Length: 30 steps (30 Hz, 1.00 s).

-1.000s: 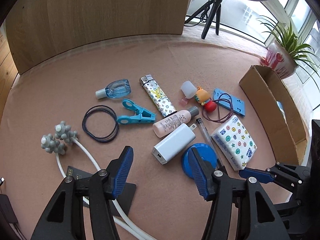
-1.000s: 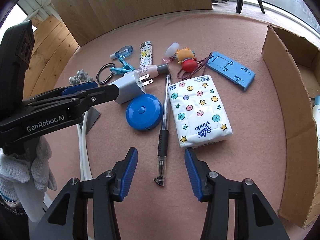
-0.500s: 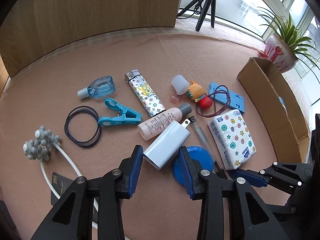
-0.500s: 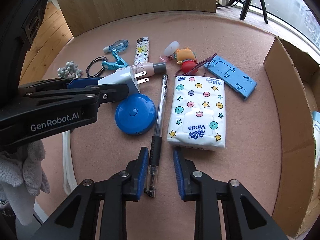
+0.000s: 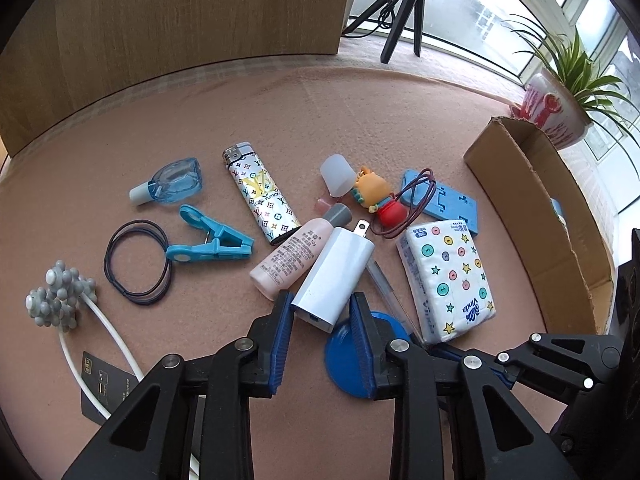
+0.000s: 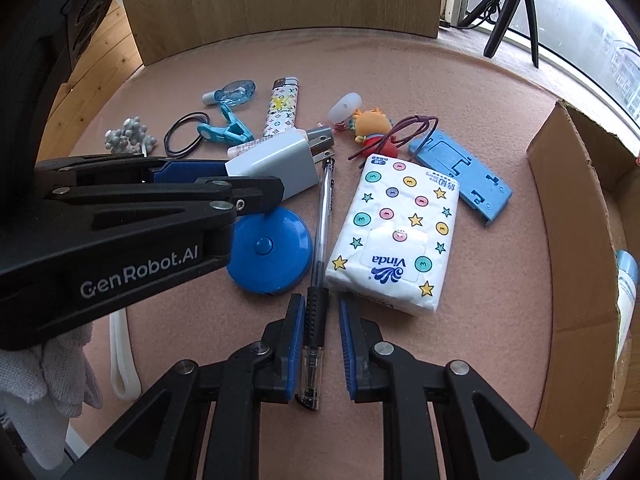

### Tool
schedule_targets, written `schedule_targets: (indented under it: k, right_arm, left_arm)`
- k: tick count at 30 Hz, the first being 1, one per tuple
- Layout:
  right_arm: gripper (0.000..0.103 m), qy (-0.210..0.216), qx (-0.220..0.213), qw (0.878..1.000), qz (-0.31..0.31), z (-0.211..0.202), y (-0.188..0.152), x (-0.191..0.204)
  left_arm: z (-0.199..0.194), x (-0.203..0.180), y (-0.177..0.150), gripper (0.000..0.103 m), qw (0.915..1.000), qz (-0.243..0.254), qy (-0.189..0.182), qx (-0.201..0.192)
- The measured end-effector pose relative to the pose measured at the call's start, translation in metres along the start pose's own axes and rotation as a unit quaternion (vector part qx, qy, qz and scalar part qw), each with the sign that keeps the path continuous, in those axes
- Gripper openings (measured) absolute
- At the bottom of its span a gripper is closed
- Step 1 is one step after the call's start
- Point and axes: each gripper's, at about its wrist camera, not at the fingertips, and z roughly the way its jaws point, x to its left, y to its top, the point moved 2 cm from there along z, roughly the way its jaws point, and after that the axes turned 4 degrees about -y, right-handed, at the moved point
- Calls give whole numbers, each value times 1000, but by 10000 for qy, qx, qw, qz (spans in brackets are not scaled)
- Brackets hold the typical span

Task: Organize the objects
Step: 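Grasp the black pen with the right gripper while the left grasps the white charger, then carry pen and charger into the box and open both grippers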

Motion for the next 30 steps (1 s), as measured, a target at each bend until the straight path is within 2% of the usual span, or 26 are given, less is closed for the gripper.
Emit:
schedule_targets:
  k: [4,17,24,30]
  right_arm:
    - [9,157,7,9998,82,-2,-4,-4]
    - [9,690,-119,9967,409,-35,-44,-23]
    - [9,707,-421,9952,530,-67,-51,-41]
    - [9,607,-722,9930,711,-93,-55,-64]
  left_arm:
    - [-6,3,-7,29,9999,-69,57,-57]
    - [-47,21,-58,27,9965,-749,-54,-361]
    - [-65,11,-78,27,9944,-932,-136,-484]
    - [-81,-9,-71,27,9937,-864,-254,-673]
